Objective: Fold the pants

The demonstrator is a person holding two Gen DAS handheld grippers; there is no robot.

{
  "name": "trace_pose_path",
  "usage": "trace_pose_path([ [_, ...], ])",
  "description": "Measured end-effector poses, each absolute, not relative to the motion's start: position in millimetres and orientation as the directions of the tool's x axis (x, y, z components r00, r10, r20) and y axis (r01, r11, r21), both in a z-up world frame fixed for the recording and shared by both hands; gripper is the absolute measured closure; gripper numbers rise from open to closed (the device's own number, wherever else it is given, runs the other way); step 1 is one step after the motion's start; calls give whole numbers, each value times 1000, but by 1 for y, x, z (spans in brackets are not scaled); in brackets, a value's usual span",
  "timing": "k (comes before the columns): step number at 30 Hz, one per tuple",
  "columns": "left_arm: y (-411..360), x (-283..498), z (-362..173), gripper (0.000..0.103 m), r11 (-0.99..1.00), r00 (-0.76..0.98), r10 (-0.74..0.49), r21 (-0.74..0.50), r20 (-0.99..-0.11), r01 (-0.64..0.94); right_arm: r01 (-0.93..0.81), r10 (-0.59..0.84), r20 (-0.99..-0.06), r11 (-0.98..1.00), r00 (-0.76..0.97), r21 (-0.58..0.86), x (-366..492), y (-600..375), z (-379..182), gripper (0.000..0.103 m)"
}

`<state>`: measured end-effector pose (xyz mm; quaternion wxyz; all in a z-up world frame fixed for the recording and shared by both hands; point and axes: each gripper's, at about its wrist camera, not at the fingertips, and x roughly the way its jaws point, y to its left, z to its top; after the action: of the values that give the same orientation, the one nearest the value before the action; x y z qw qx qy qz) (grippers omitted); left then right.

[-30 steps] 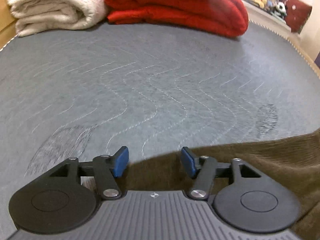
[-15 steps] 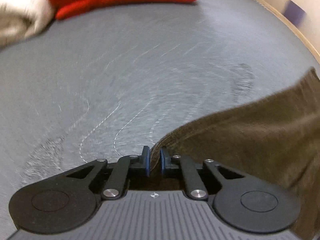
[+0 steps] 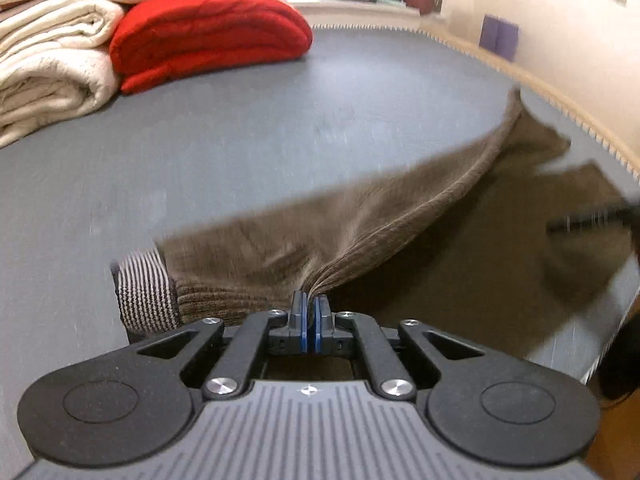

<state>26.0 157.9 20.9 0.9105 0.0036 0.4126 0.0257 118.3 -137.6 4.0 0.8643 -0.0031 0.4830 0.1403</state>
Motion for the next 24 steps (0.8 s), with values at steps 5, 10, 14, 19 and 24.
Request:
trace_pose_path([
  [5,166,-7,-2,77,946,694,7,-221,-720,-238,-174,233,-804,971,546,163,110,-164,9,62],
  [10,185,-3,-19,64,856,676,-131,-427,-725,-292,-205,273,-705,962,654,181,120,-207,67,62],
  [14,204,8,-37,59,785,668,-158,-504,-727,-362,-233,300,-630,954,716,189,139,-248,106,62],
  [19,225,22,-53,54,726,667,-133,-530,-733,-438,-146,277,-617,956,737,255,166,-300,102,62],
  [24,236,22,-52,52,715,679,-116,-535,-725,-449,19,254,-615,916,746,401,191,-341,63,62],
])
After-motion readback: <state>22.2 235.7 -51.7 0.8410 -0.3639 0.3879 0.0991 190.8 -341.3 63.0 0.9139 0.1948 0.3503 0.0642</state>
